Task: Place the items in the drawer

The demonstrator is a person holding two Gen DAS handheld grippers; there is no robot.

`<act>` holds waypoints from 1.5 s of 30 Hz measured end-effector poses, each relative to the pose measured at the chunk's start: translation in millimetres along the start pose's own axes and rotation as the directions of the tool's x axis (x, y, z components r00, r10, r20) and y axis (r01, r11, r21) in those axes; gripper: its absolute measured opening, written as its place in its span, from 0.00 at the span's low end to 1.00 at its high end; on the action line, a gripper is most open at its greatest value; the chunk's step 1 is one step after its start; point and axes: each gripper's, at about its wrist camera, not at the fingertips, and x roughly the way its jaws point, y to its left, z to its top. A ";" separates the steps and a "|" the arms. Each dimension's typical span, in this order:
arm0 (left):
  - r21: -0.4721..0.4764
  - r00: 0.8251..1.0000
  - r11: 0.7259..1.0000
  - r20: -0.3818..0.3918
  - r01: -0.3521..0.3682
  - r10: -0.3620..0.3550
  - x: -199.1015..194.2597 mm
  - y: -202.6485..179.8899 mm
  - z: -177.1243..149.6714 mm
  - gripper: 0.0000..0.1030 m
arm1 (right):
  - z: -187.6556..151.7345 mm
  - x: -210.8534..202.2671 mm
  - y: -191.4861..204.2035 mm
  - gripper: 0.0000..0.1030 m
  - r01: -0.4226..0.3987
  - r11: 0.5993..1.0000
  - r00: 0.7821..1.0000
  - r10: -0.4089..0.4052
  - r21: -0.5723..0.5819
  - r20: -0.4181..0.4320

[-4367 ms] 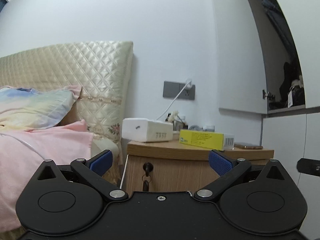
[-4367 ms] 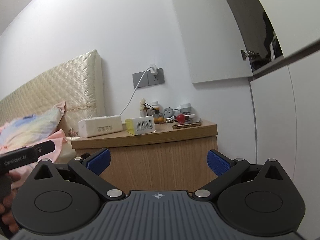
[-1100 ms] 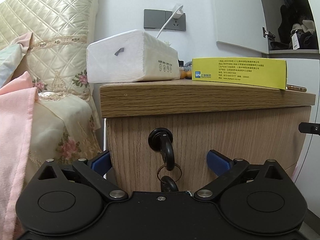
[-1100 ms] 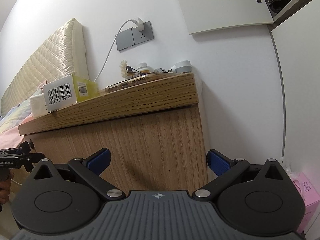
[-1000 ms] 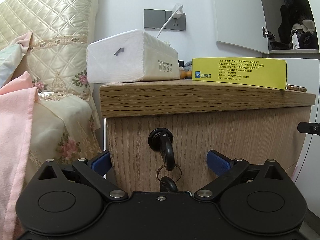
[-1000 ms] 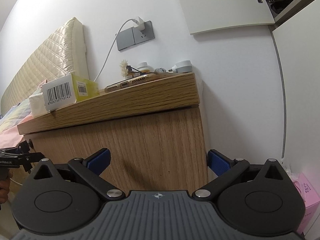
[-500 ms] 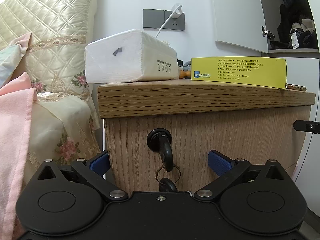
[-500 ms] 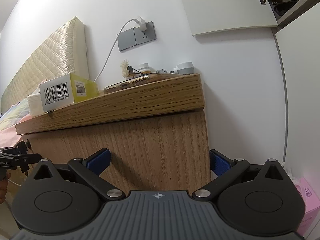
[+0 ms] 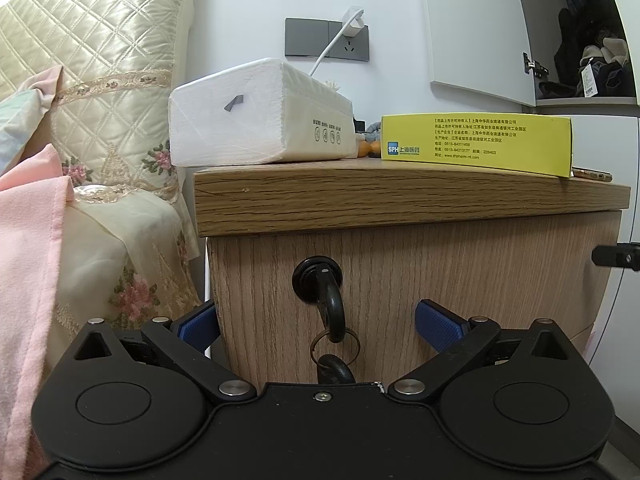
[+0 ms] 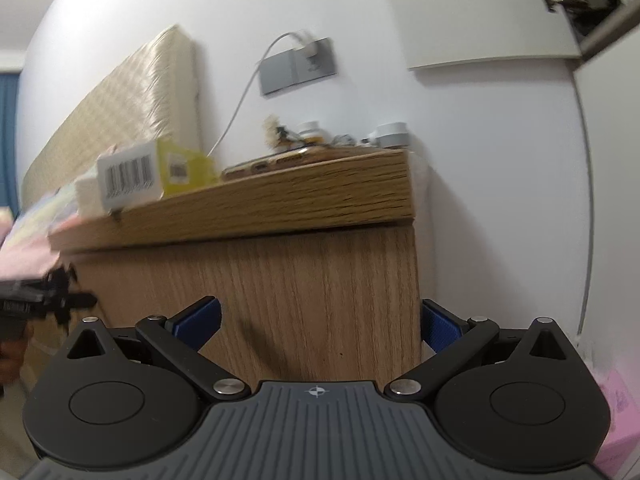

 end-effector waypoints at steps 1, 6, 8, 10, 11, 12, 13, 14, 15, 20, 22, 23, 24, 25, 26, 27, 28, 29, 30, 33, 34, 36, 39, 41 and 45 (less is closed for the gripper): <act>0.000 1.000 1.000 0.000 0.000 0.000 0.0 -0.1 0.0 0.97 | 0.7 -0.1 -0.3 1.00 -0.006 1.000 1.000 0.006 -0.009 -0.006; -0.007 1.000 1.000 -0.007 0.004 -0.004 -1.9 0.2 0.9 0.97 | 2.9 -3.6 -1.2 1.00 -0.039 0.999 0.999 0.038 -0.018 -0.025; -0.007 1.000 1.000 -0.007 0.004 -0.004 -3.4 -0.4 0.5 0.97 | 3.4 -5.2 -2.0 1.00 -0.051 0.999 0.998 0.050 -0.014 -0.029; -0.007 1.000 1.000 -0.007 0.004 -0.004 -5.0 -0.9 0.1 0.97 | 3.6 -6.6 -1.9 1.00 -0.057 0.998 0.998 0.057 -0.012 -0.033; -0.007 1.000 1.000 -0.007 0.004 -0.004 -5.8 -1.2 -0.2 0.97 | 3.5 -7.6 -1.6 1.00 -0.060 0.998 0.998 0.059 -0.013 -0.034; -0.007 1.000 1.000 -0.007 0.004 -0.004 -6.7 -1.6 -0.6 0.97 | 3.5 -8.5 -1.2 1.00 -0.062 0.998 0.997 0.061 -0.014 -0.036; -0.007 1.000 1.000 -0.007 0.004 -0.004 -7.5 -2.0 -0.9 0.97 | 3.5 -9.5 -0.9 1.00 -0.064 0.998 0.997 0.064 -0.015 -0.037; -0.007 1.000 1.000 -0.007 0.004 -0.004 -8.5 -2.3 -1.3 0.97 | 3.4 -10.7 -0.6 1.00 -0.068 0.998 0.997 0.067 -0.016 -0.039; -0.007 1.000 1.000 -0.006 0.003 -0.003 -9.7 -2.5 -1.7 0.97 | 3.4 -11.7 -0.4 1.00 -0.070 0.997 0.997 0.069 -0.017 -0.041; -0.008 1.000 1.000 -0.005 0.003 -0.003 -15.8 -3.5 -3.6 0.97 | 3.8 -16.7 1.8 1.00 -0.082 0.996 0.995 0.080 -0.035 -0.055; -0.007 1.000 1.000 -0.003 0.003 -0.003 -18.7 -4.0 -4.7 0.97 | 4.0 -18.8 2.3 1.00 -0.089 0.995 0.995 0.086 -0.039 -0.059; -0.006 1.000 1.000 -0.002 0.003 -0.003 -20.1 -4.3 -5.1 0.97 | 3.8 -19.9 2.7 1.00 -0.091 0.995 0.994 0.088 -0.042 -0.062; -0.005 1.000 1.000 -0.002 0.002 -0.002 -21.4 -4.5 -5.4 0.97 | 3.3 -21.9 2.9 1.00 -0.094 0.995 0.994 0.091 -0.044 -0.064; -0.004 1.000 1.000 -0.002 0.002 -0.002 -22.6 -4.9 -5.6 0.97 | 3.3 -23.4 2.7 1.00 -0.097 0.994 0.993 0.094 -0.043 -0.067; -0.002 1.000 1.000 -0.003 0.002 -0.002 -23.8 -5.2 -5.8 0.97 | 3.6 -24.6 2.7 1.00 -0.101 0.994 0.993 0.098 -0.043 -0.070; -0.001 1.000 1.000 -0.003 0.002 -0.002 -25.2 -5.5 -6.0 0.97 | 4.0 -25.5 2.9 1.00 -0.104 0.994 0.992 0.101 -0.045 -0.073; 0.001 1.000 1.000 -0.003 0.002 -0.002 -26.5 -5.9 -6.3 0.97 | 4.4 -26.4 3.1 1.00 -0.107 0.993 0.992 0.103 -0.048 -0.076; 0.002 1.000 1.000 -0.004 0.003 -0.003 -27.9 -6.1 -6.6 0.97 | 4.8 -27.2 3.4 1.00 -0.110 0.993 0.991 0.106 -0.051 -0.079; 0.004 1.000 1.000 -0.004 0.004 -0.004 -29.6 -6.2 -7.0 0.97 | 4.8 -28.6 4.2 1.00 -0.112 0.992 0.991 0.107 -0.055 -0.081; 0.009 1.000 1.000 -0.005 0.010 -0.010 -34.7 -6.5 -8.4 0.97 | 4.0 -33.0 6.6 1.00 -0.118 0.991 0.990 0.112 -0.067 -0.088; 0.010 1.000 1.000 -0.004 0.010 -0.010 -36.6 -6.7 -9.1 0.97 | 4.0 -34.9 6.9 1.00 -0.123 0.990 0.989 0.116 -0.069 -0.091; 0.010 1.000 1.000 -0.005 0.011 -0.011 -40.2 -7.4 -9.9 0.97 | 3.8 -38.3 8.0 1.00 -0.129 0.989 0.988 0.122 -0.074 -0.096; 0.015 1.000 1.000 -0.007 0.009 -0.009 -46.0 -9.3 -11.3 0.97 | 3.5 -43.7 10.4 1.00 -0.139 0.987 0.986 0.130 -0.085 -0.105; 0.021 1.000 1.000 -0.010 0.010 -0.010 -50.4 -10.7 -12.5 0.97 | 3.3 -48.0 12.0 1.00 -0.147 0.985 0.984 0.136 -0.091 -0.113; 0.032 1.000 0.999 -0.011 0.011 -0.011 -60.0 -13.5 -15.4 0.97 | 3.2 -55.8 15.4 1.00 -0.160 0.982 0.981 0.147 -0.101 -0.128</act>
